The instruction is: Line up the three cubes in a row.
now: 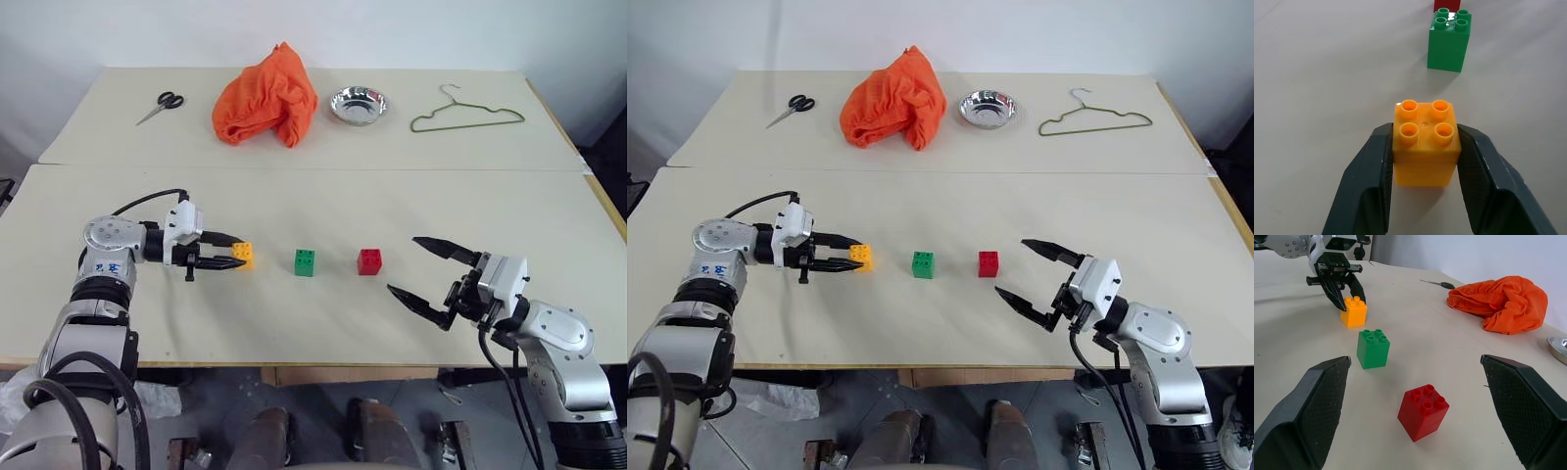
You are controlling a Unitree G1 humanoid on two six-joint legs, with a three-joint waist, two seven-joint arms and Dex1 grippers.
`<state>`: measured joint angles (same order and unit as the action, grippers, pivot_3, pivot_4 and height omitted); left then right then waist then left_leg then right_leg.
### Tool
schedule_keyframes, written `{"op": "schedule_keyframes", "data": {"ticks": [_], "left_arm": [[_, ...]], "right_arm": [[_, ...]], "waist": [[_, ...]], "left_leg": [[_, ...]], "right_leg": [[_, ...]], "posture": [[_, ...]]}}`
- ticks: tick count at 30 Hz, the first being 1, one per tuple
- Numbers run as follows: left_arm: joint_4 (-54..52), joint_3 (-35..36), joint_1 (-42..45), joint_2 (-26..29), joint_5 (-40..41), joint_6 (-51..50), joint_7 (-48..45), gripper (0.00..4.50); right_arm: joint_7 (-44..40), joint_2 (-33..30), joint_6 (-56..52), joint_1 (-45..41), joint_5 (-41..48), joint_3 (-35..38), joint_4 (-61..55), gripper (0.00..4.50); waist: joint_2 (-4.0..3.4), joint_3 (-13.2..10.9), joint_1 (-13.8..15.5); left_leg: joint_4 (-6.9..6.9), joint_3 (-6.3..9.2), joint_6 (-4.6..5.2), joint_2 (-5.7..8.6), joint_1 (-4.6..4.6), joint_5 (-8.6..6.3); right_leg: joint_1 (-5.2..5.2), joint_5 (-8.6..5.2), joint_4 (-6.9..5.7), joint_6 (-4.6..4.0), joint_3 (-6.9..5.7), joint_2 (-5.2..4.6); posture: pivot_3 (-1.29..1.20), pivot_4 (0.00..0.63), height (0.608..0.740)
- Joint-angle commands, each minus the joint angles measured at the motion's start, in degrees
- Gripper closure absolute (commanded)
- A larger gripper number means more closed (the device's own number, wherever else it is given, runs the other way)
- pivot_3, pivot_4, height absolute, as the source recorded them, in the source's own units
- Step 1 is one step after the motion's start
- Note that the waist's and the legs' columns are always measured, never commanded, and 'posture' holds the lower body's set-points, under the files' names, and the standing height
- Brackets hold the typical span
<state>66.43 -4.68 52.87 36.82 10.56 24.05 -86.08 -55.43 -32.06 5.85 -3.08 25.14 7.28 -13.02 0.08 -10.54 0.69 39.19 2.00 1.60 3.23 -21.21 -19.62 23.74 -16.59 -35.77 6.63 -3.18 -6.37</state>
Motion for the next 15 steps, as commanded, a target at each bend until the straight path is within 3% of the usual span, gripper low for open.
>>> {"op": "schedule_keyframes", "data": {"ticks": [1, 6, 10, 12, 15], "left_arm": [[0.13, 2.17, 0.81, 0.38, 0.45, 0.1, -5.93, 1.4], [-5.43, 6.99, -2.47, 4.09, 4.76, -0.04, -6.27, 0.02], [-17.14, 11.82, -11.45, 9.73, 10.07, -7.8, -4.34, 0.02], [-24.46, 13.78, -16.85, 12.62, 12.64, -17.66, -1.34, 0.02], [-37.45, 18.51, -27.23, 14.7, 13.88, -18.96, 4.44, 0.02]], "right_arm": [[-0.38, -0.8, 0.23, -0.59, 0.61, 0.6, -0.66, 0.0], [-5.75, -2.63, -0.28, -2.95, 2.57, -0.14, 1.74, 0.0], [-12.38, -5.4, -1.64, -7.2, 5.01, -0.63, 4.73, 0.0], [-15.37, -6.71, -2.77, -9.62, 5.96, -0.99, 6.31, 0.0], [-19.82, -8.57, -4.48, -14.55, 7.03, -1.7, 9.27, 0.0]], "waist": [[0.02, -0.01, 0.01], [0.02, -0.01, -0.37], [0.01, -0.02, -1.36], [0.0, -0.02, -1.52], [-0.02, -0.03, -1.52]], "left_leg": [[0.0, 0.0, 0.0, -0.01, 0.0, 0.0], [0.0, 0.0, -0.01, -0.03, 0.0, 0.0], [-0.06, -0.02, -0.03, -0.14, 0.02, -0.01], [-0.06, -0.02, -0.04, -0.21, 0.02, -0.01], [-0.05, 0.06, -0.06, -0.24, 0.0, -0.03]], "right_leg": [[0.0, 0.0, 0.0, 0.0, 0.0, 0.01], [0.01, 0.0, 0.02, 0.0, 0.01, 0.0], [0.03, 0.0, 0.07, -0.01, 0.09, -0.1], [0.03, 0.0, 0.11, -0.01, 0.18, -0.16], [0.0, -0.01, 0.14, -0.03, 0.39, -0.22]], "posture": [[0.0, 0.15, 0.74], [0.0, 0.15, 0.74], [0.0, 0.15, 0.74], [0.0, 0.15, 0.74], [0.0, 0.15, 0.74]]}}
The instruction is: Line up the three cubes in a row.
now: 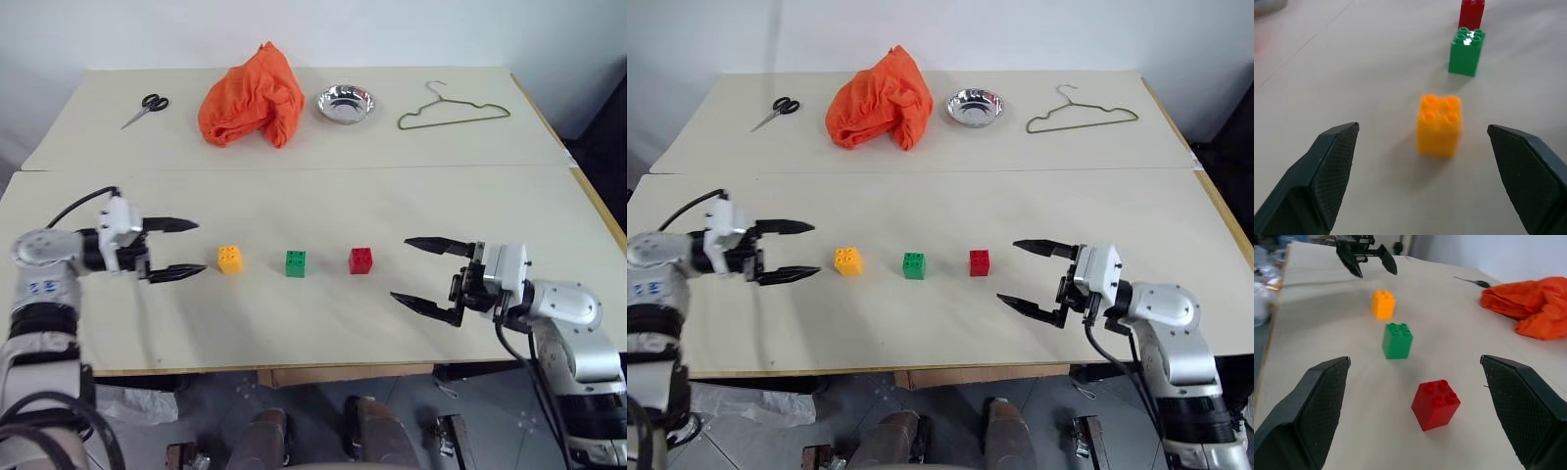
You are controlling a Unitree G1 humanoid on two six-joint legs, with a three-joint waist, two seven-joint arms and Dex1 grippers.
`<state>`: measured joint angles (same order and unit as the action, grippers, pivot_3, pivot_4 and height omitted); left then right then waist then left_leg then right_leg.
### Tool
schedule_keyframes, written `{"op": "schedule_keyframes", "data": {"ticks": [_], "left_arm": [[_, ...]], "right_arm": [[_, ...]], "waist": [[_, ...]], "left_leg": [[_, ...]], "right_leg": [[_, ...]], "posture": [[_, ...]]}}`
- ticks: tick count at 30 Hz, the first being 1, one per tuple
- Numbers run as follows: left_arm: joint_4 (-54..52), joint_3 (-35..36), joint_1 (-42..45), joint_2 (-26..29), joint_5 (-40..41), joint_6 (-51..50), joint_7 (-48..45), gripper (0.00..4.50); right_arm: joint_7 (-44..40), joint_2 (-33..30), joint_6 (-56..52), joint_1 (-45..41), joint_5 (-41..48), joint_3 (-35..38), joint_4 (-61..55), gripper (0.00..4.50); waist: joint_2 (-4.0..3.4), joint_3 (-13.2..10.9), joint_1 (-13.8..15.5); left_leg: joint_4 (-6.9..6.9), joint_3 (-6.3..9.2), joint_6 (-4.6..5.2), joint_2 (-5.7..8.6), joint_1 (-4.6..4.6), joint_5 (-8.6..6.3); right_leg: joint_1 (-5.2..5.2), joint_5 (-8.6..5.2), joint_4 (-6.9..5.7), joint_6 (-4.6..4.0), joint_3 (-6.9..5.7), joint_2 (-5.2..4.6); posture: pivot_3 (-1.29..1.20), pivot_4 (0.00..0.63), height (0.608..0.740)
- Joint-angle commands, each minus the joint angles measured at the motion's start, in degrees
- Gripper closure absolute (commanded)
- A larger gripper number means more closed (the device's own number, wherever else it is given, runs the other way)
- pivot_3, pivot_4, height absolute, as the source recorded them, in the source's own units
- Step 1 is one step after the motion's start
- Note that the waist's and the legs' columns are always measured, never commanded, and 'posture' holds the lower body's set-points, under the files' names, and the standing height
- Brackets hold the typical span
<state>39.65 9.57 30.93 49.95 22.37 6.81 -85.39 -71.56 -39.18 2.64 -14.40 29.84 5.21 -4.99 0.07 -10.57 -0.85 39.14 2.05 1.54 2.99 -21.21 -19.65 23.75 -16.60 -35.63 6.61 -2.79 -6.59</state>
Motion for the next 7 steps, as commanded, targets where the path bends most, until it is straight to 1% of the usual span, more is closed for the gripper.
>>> {"op": "schedule_keyframes", "data": {"ticks": [1, 4, 7], "left_arm": [[-13.93, 5.6, -7.95, 1.98, 1.43, -1.73, 6.25, 0.02], [-19.14, 8.8, -12.28, 1.86, 2.27, -3.38, 10.2, 0.02], [-20.01, 10.29, -13.87, 1.31, 2.36, -3.54, 12.2, 0.02]], "right_arm": [[-4.77, -1.49, -1.54, -4.91, 2.6, 0.11, 2.33, 0.0], [-8.03, -0.8, -0.33, -8.34, 2.0, -0.94, 5.93, 0.0], [-9.83, 0.59, 1.42, -10.56, 0.65, -1.76, 9.61, 0.0]], "waist": [[-0.03, -0.02, 0.12], [-0.02, -0.02, 1.09], [-0.02, -0.02, 1.57]], "left_leg": [[0.0, 0.02, -0.01, 0.0, 0.0, -0.01], [0.02, 0.19, -0.07, -0.03, -0.01, -0.01], [0.02, 0.33, -0.12, -0.03, -0.01, -0.01]], "right_leg": [[-0.02, 0.0, 0.02, 0.0, 0.08, -0.04], [-0.1, -0.01, 0.13, -0.02, 0.02, -0.04], [-0.16, -0.02, 0.16, -0.05, -0.07, -0.03]], "posture": [[0.0, 0.15, 0.74], [0.0, 0.15, 0.74], [0.0, 0.15, 0.74]]}}
